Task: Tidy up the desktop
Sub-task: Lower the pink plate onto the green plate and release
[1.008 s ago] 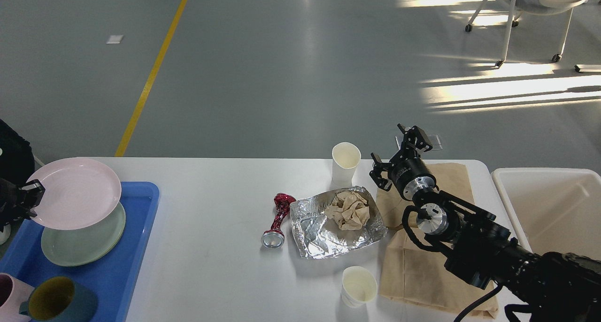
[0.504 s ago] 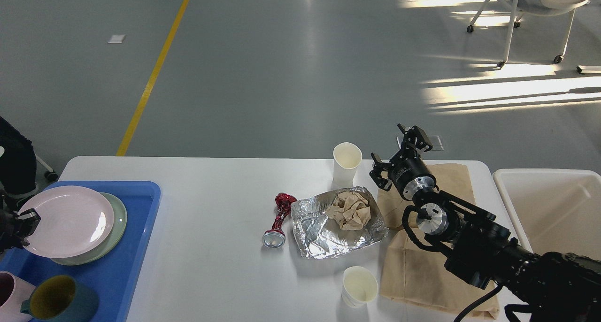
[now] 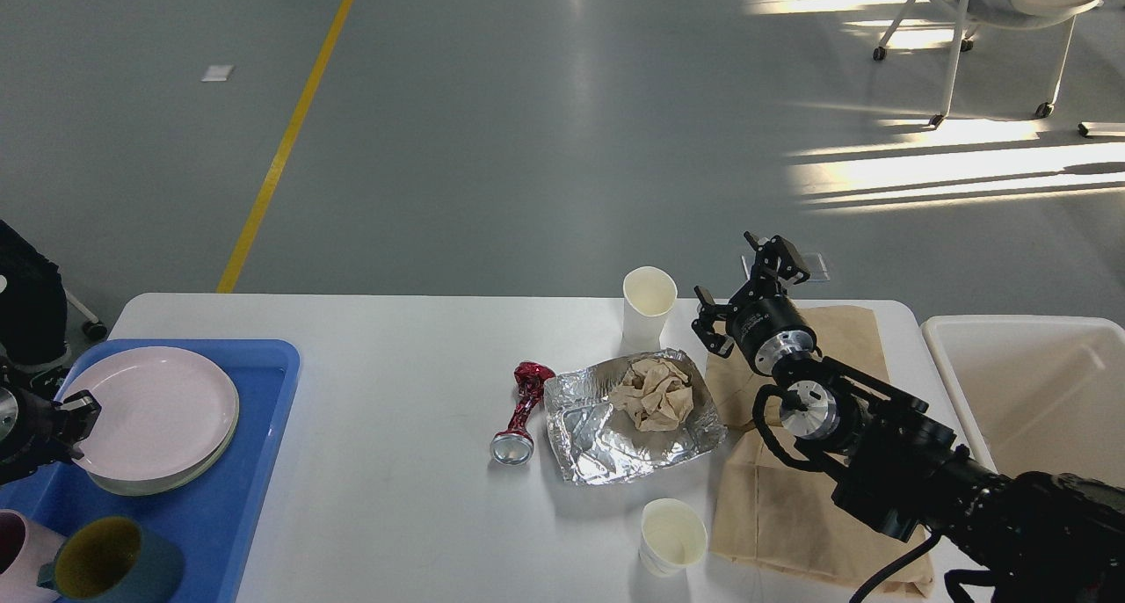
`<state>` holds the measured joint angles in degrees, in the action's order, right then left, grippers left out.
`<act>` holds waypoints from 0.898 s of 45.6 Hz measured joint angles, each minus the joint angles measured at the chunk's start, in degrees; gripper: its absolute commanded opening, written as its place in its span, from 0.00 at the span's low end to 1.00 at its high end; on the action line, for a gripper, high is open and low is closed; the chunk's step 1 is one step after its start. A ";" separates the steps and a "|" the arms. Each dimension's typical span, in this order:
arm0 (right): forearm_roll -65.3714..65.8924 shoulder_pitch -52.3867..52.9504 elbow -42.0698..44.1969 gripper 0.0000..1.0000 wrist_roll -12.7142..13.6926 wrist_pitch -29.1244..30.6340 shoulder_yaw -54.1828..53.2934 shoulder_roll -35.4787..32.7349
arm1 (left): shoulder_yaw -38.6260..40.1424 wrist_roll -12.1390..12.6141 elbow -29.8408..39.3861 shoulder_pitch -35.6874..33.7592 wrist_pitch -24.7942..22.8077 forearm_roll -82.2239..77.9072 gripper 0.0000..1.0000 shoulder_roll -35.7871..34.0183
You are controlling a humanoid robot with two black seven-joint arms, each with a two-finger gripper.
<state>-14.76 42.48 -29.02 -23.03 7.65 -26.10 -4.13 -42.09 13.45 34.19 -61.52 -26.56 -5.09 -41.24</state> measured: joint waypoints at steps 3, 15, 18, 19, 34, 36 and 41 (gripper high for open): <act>0.00 0.00 0.00 1.00 0.00 0.00 0.00 0.00 | 0.00 0.00 0.00 0.36 0.00 0.00 0.01 0.50; 0.00 -0.01 -0.01 1.00 0.00 0.00 0.00 0.00 | 0.01 -0.61 0.00 0.70 0.08 -0.02 0.21 1.22; 0.00 -0.01 -0.01 1.00 0.00 0.00 0.00 0.00 | 0.12 -0.76 0.00 0.70 0.24 -0.01 0.29 1.25; 0.00 -0.01 -0.01 1.00 0.00 0.00 0.00 0.00 | 0.25 -0.80 0.00 0.70 0.41 -0.01 0.32 1.25; 0.00 -0.01 -0.03 1.00 0.00 0.00 0.00 0.00 | 2.09 -0.88 0.00 0.68 7.33 -0.01 0.82 0.78; 0.00 -0.01 -0.03 1.00 0.00 0.00 0.00 0.00 | 2.34 -0.88 0.00 0.61 7.77 -0.01 0.83 0.70; 0.00 0.00 -0.05 1.00 0.00 0.00 0.00 0.00 | 3.66 -0.89 0.00 0.46 8.21 0.12 0.86 0.43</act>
<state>-14.77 42.48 -29.07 -23.03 7.65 -26.10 -4.13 -38.44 12.56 34.19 -61.06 -18.35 -4.98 -40.81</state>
